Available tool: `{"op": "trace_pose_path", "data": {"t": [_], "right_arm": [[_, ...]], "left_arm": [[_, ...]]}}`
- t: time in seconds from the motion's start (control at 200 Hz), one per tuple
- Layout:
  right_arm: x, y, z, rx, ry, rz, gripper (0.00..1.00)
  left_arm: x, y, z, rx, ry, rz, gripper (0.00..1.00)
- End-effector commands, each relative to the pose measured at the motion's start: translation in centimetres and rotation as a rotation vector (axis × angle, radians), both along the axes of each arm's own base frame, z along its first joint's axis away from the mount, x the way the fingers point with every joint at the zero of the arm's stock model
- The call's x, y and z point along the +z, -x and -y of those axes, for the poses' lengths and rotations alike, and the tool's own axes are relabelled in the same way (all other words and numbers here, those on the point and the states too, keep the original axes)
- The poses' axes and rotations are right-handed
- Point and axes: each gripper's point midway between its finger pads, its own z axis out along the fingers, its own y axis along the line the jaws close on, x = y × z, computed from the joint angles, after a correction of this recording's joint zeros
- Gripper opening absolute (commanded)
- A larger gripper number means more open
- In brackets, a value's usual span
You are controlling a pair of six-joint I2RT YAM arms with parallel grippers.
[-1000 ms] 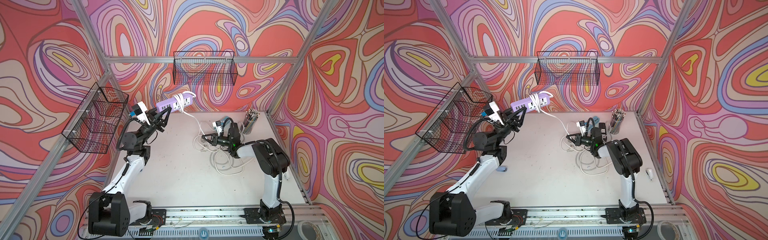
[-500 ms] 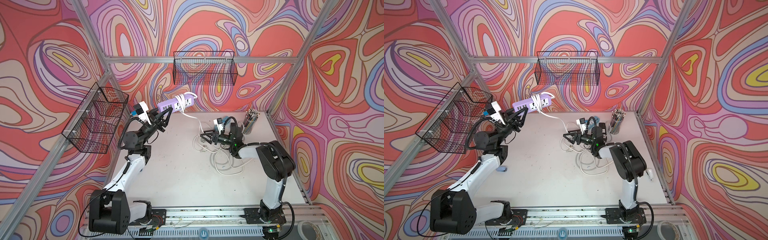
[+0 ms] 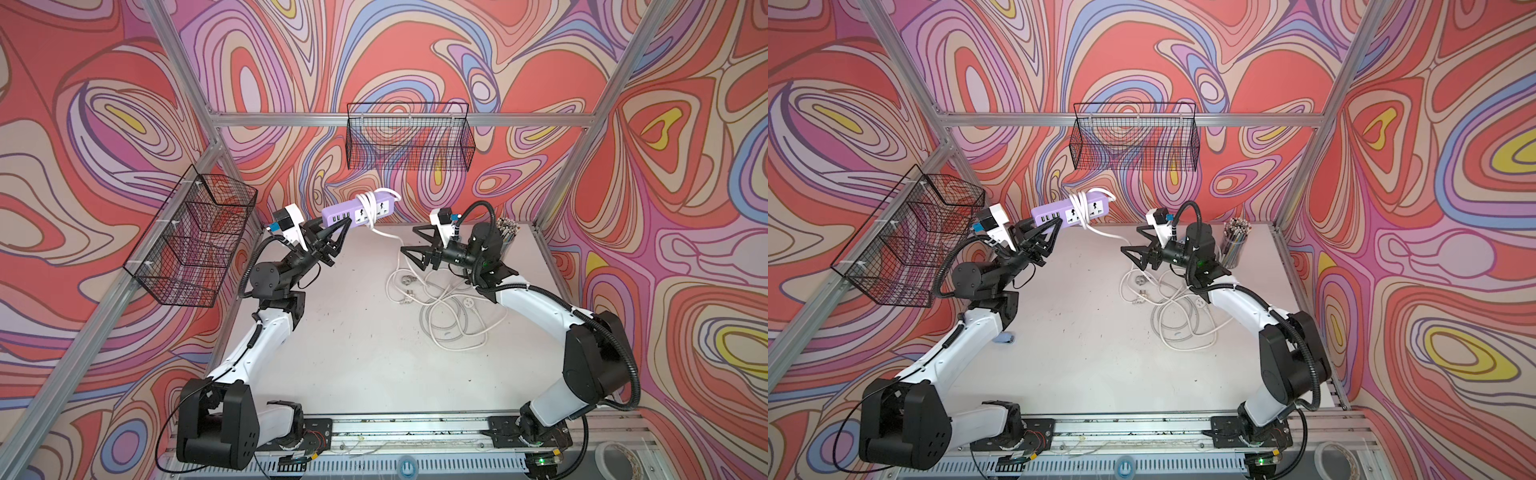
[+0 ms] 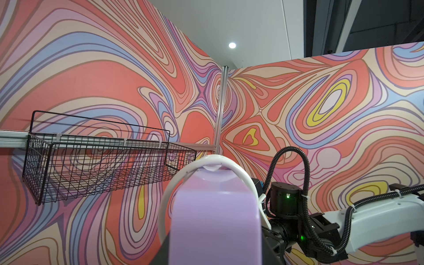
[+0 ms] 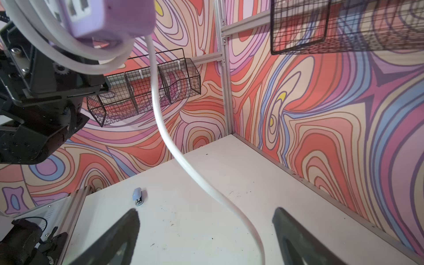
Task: Unwrap the cord wrapped around the power strip
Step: Unwrap the power cord from the power strip.
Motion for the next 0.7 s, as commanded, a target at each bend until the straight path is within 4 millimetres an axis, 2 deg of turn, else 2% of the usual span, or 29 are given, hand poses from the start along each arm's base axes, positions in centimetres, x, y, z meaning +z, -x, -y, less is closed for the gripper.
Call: {"op": "trace_pose_path", "data": {"t": [0.0,0.235,0.401,0.436,0.446,0.461,0.546,0.586,0.696], "right_arm": [[0.1,0.7,-1.7,0.03,0.098,0.092,0.93],[0.2,0.0,-4.0,0.065,0.11,0.141,0.9],[-0.5,-0.8,-5.6,0.095,0.114,0.129,0.79],[-0.1,-0.7,-5.6,0.099,0.108,0.133,0.7],[-1.2,-1.1,-5.9,0.103,0.117,0.114,0.66],[-1.5,-1.2,-6.0,0.105,0.118,0.107,0.61],[-1.7,-1.3,-6.0,0.099,0.111,0.093,0.17],[-1.8,-1.4,-5.9,0.088,0.107,0.09,0.01],[-1.8,-1.5,-5.5,0.062,0.096,0.075,0.0]], "left_arm": [[3.7,2.6,-0.1,0.0,0.011,0.15,0.0],[3.6,2.8,0.2,-0.012,0.008,0.147,0.0],[3.8,3.1,0.3,-0.015,0.008,0.155,0.0],[3.8,3.1,0.3,-0.014,0.008,0.153,0.0],[3.8,3.2,0.3,-0.014,0.008,0.155,0.0],[3.9,3.2,0.3,-0.015,0.008,0.155,0.0],[3.7,3.1,0.3,-0.012,0.008,0.152,0.0],[3.7,3.2,0.2,-0.009,0.008,0.155,0.0],[3.7,3.2,0.2,-0.011,0.009,0.152,0.0]]}}
